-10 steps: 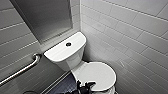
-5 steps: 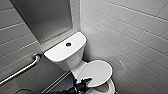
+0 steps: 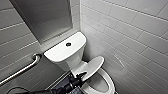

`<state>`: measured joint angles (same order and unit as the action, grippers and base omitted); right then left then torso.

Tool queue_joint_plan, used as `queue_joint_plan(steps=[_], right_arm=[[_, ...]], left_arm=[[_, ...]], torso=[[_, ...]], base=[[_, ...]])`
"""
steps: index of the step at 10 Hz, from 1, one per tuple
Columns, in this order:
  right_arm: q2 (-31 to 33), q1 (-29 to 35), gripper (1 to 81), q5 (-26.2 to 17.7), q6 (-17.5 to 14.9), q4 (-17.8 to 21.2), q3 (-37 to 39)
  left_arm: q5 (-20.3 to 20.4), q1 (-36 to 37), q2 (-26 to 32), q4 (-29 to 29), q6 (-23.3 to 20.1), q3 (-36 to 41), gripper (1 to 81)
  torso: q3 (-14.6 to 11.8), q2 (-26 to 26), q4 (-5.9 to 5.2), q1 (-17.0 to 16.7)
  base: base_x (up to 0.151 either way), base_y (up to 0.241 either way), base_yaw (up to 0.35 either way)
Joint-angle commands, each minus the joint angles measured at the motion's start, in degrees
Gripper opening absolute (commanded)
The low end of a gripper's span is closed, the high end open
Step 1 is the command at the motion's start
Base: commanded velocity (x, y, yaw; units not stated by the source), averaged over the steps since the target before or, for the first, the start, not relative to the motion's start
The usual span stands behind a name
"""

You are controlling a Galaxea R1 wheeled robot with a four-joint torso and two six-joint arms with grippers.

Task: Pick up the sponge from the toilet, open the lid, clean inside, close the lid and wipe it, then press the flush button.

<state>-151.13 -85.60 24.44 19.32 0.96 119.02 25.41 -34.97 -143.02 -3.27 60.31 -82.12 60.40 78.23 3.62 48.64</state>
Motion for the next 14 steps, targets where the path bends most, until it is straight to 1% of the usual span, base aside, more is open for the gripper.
queue_joint_plan(steps=[1, 2, 3, 5, 6, 8, 9, 12, 13, 14], right_arm=[[1.33, -1.29, 1.0, -3.44, 0.10, -0.44, -1.25], [1.33, -1.29, 1.0, -3.35, 0.10, -0.35, -1.17], [1.33, -1.29, 1.0, -3.35, 0.10, -0.35, -1.25], [1.33, -1.46, 1.0, -3.35, 0.10, -0.35, -1.17], [1.33, -1.64, 1.0, -3.35, 0.10, -0.35, -0.99], [1.33, -1.73, 1.0, -3.35, 0.10, -0.26, -1.16], [1.33, -1.81, 1.0, -3.35, 0.10, -0.34, -1.17], [1.06, -1.81, 1.0, -3.35, 0.10, -0.35, -1.25], [1.06, -1.99, 1.0, -3.35, 0.10, -0.35, -0.99], [1.33, -1.99, 1.0, -3.35, 0.10, -0.35, -0.99]], left_arm=[[3.25, 6.45, 7.22, -0.69, 0.07, 2.13, 81.1], [4.21, 6.45, 8.80, -1.48, 0.25, 1.96, 81.1], [4.30, 6.19, 9.59, -2.36, 0.78, 2.13, 81.1], [5.09, 5.40, 10.29, -6.58, 0.78, 1.87, 81.1], [6.23, 5.22, 10.47, -7.97, 0.78, 1.61, 81.1], [7.10, 4.87, 11.43, -10.18, 0.78, 0.91, 81.1], [9.56, 4.26, 11.96, -10.79, 0.78, 0.47, 81.1], [11.24, 2.94, 13.37, -11.23, 0.69, -0.06, 81.1], [11.07, 2.68, 14.69, -10.62, 0.69, 0.11, 81.1], [10.03, 1.71, 16.26, -7.76, 0.34, 0.46, 81.1]], torso=[[0.00, 0.00, 0.00, 0.00], [0.00, -0.02, 0.00, 0.00], [0.00, 0.00, 0.00, 0.00], [0.00, 0.00, 0.00, 0.00], [0.00, 0.00, 0.00, 0.00], [0.00, -0.02, 0.00, 0.00], [0.00, 0.00, 0.00, 0.00], [0.00, -0.02, 0.00, 0.00], [0.00, 0.00, 0.00, 0.00], [0.00, 0.00, 0.00, 0.00]], base=[[0.000, 0.000, 0.000], [0.000, 0.000, 0.000], [0.000, 0.000, 0.000], [0.000, 0.000, 0.000], [0.000, 0.000, 0.000], [0.000, 0.000, 0.000], [0.000, 0.000, 0.000], [0.000, 0.000, 0.000], [0.000, 0.000, 0.000], [0.000, 0.000, 0.000]])
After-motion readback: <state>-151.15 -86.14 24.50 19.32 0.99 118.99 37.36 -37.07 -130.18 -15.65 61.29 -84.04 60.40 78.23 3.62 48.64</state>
